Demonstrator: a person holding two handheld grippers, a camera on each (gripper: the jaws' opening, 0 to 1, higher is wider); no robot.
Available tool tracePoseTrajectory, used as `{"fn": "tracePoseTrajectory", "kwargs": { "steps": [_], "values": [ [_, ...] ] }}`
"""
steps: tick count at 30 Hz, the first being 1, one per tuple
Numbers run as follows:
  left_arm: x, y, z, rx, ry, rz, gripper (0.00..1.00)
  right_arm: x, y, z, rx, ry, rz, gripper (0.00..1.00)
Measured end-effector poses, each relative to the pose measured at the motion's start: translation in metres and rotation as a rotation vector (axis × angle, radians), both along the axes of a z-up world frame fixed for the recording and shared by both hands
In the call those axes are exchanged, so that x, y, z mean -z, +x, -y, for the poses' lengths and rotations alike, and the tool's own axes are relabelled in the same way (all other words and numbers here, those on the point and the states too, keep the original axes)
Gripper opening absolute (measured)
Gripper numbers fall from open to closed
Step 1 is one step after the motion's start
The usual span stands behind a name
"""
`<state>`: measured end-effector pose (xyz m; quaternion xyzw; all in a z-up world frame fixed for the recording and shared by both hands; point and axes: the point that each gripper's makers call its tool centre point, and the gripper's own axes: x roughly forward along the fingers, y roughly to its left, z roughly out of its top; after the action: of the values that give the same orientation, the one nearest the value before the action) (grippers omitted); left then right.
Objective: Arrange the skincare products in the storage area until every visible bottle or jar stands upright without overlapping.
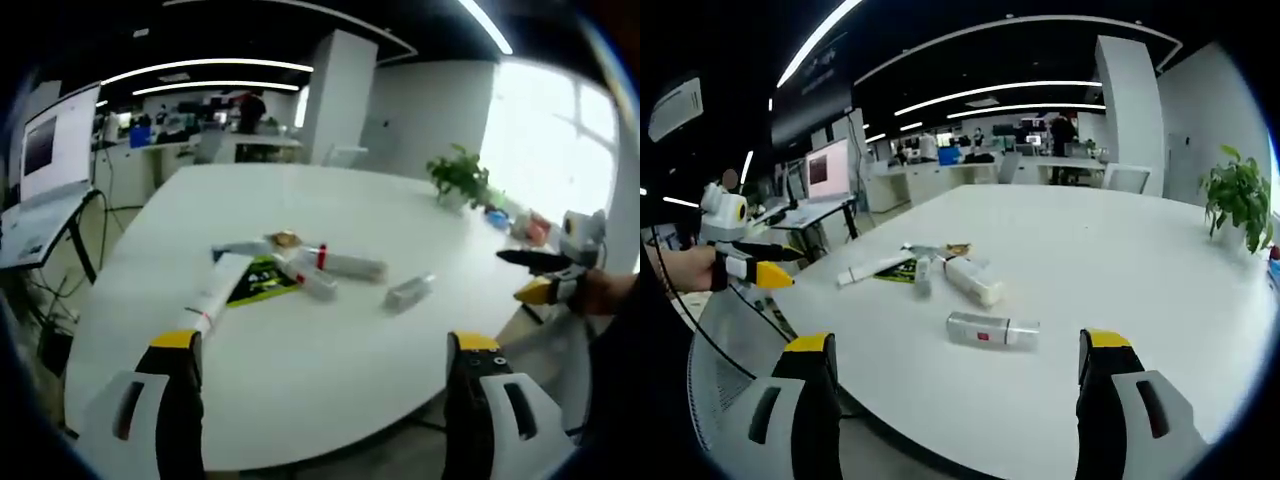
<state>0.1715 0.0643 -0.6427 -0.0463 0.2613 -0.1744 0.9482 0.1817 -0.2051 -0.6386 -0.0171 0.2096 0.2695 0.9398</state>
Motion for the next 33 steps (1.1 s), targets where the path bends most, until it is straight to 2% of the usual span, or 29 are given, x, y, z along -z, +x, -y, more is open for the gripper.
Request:
{"fn": "tracePoseTrajectory", "kwargs": {
  "steps": [30, 33],
  "values": [
    [0.0053, 0.0014, -0.0019, 0.007, 0.011, -0.016, 0.91, 0.0000, 0.0004, 0.0003, 0.004, -0.007, -0.009, 1.00],
    [0.0047, 0.0016, -0.0006, 0.011, 0.008, -0.019, 0.92, 0.0017, -0.0007, 0.0010, 0.000, -0.015, -0.018, 0.95]
  ]
}}
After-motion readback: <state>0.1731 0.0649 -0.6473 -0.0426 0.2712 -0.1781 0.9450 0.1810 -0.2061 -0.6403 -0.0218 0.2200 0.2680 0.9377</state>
